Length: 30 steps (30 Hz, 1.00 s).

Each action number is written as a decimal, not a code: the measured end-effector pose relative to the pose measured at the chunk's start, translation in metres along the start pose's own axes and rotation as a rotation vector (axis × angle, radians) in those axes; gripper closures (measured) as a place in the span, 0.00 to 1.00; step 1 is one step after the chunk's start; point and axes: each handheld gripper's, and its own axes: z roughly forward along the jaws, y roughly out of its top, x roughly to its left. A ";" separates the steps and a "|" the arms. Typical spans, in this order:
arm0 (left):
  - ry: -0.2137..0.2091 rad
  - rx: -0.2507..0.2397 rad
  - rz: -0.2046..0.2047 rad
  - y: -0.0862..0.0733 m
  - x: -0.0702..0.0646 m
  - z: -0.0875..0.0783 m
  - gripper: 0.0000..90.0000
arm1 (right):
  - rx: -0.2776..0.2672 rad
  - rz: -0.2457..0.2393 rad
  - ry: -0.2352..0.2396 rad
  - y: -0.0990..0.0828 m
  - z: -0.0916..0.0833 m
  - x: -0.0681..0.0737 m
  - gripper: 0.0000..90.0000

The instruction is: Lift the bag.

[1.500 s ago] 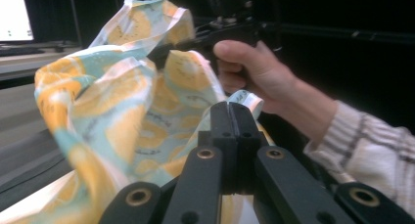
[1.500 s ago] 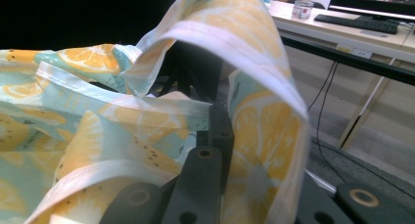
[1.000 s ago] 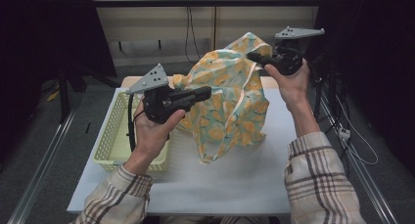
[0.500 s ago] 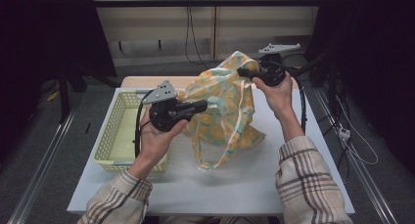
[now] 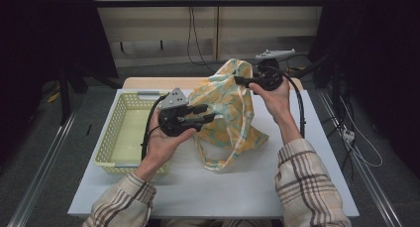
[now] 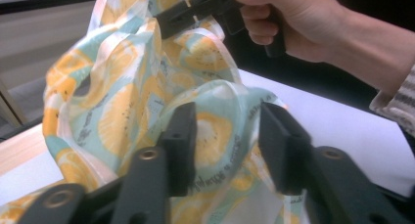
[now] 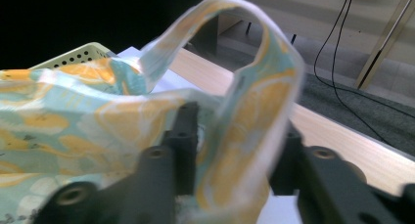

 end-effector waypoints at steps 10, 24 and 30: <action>0.055 -0.008 -0.015 0.002 0.004 0.003 0.21 | -0.025 0.038 -0.022 -0.003 -0.021 0.006 0.27; 0.107 -0.053 0.019 0.009 -0.001 -0.004 0.13 | -0.040 0.024 -0.022 -0.016 -0.036 0.017 0.18; 0.132 -0.044 0.012 0.007 0.004 -0.008 0.10 | -0.033 0.008 -0.036 -0.022 -0.039 0.020 0.17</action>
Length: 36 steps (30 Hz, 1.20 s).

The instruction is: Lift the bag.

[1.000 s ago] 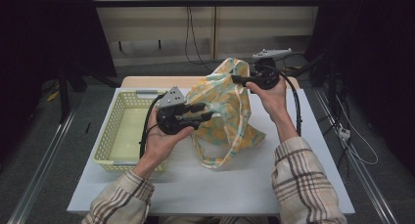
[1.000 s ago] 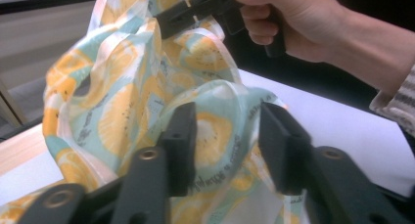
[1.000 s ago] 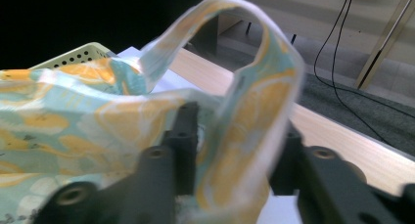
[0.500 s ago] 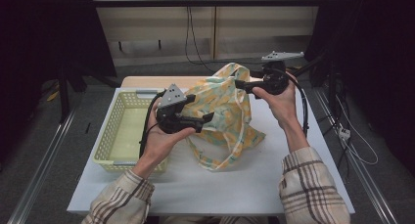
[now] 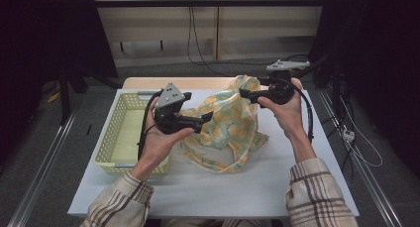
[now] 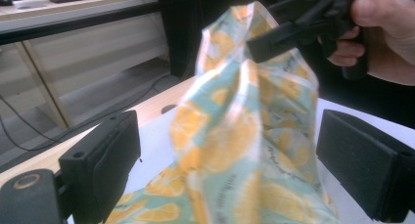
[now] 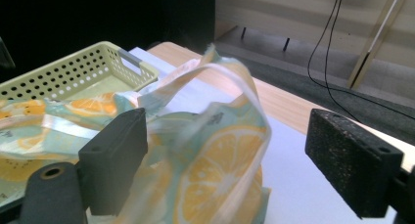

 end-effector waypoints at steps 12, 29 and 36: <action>0.015 0.016 -0.008 -0.003 0.003 -0.010 0.06 | -0.006 0.012 -0.046 -0.016 -0.020 -0.006 0.12; 0.055 0.081 -0.019 -0.023 0.007 -0.033 0.05 | -0.019 0.004 -0.051 -0.037 -0.053 0.010 0.12; 0.046 0.105 -0.034 -0.038 0.008 -0.041 0.05 | -0.014 0.021 -0.053 -0.059 -0.056 0.012 0.11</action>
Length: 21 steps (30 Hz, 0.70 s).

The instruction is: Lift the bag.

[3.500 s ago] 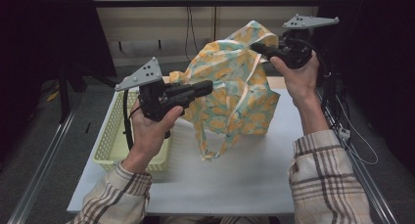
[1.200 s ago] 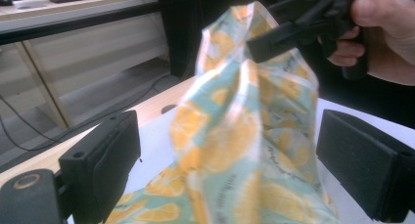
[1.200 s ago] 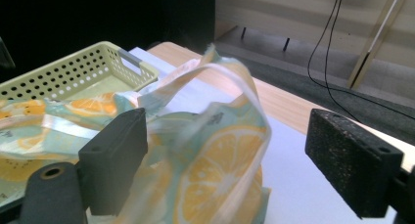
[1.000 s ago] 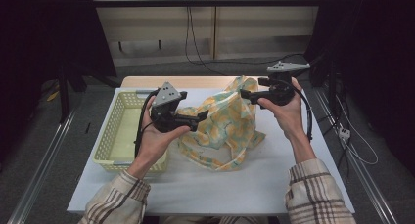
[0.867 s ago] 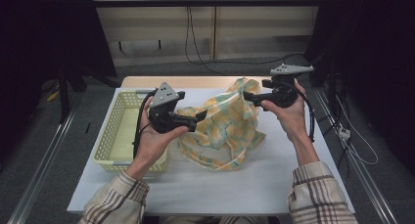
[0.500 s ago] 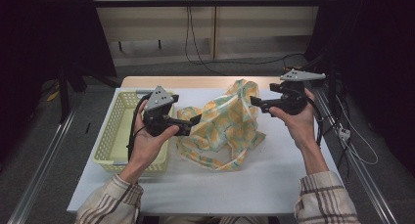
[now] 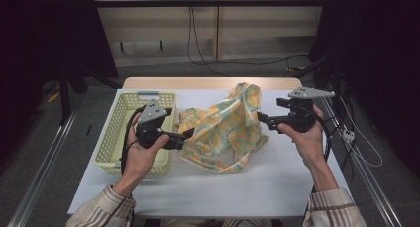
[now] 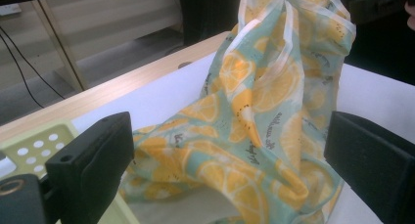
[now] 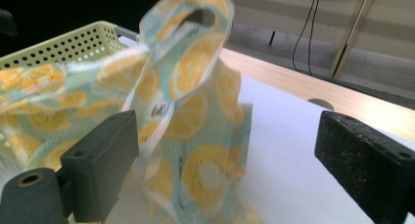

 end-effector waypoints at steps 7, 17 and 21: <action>0.005 0.004 0.009 -0.017 -0.001 -0.019 0.08 | -0.001 0.012 0.012 -0.017 -0.006 0.007 0.11; 0.036 0.049 -0.001 -0.047 -0.001 -0.034 0.08 | 0.040 0.008 -0.015 -0.042 -0.011 0.015 0.13; 0.046 0.070 -0.013 -0.061 -0.005 -0.040 0.08 | 0.059 0.013 -0.021 -0.054 -0.014 0.019 0.13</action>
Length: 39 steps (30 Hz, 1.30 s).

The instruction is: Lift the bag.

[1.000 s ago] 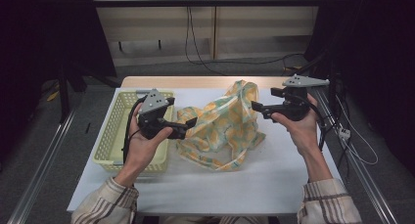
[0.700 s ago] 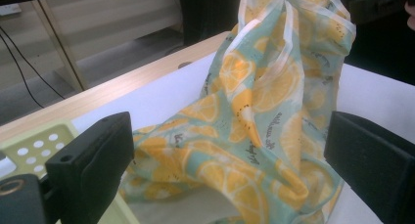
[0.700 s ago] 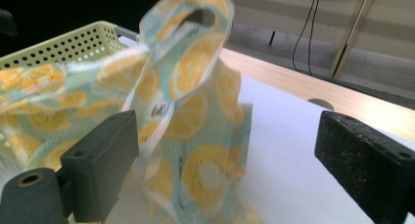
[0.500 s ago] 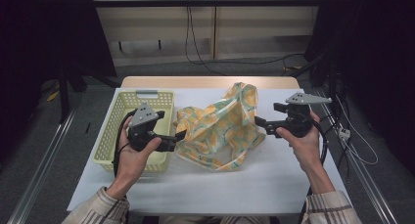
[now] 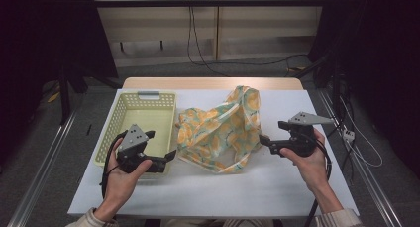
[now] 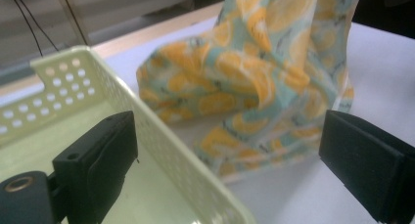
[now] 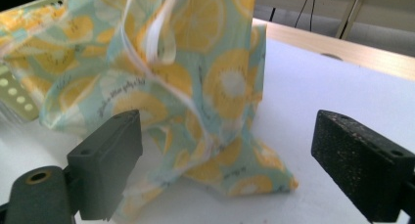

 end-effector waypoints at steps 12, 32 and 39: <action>0.070 0.019 -0.009 -0.037 -0.001 -0.016 0.08 | 0.013 0.027 -0.021 -0.035 -0.008 0.008 0.13; 0.136 -0.064 -0.097 -0.065 0.002 -0.035 0.07 | 0.005 0.085 -0.051 -0.083 -0.017 0.011 0.13; 0.139 -0.071 -0.060 -0.069 -0.002 -0.035 0.07 | 0.017 0.074 -0.063 -0.094 -0.021 0.011 0.13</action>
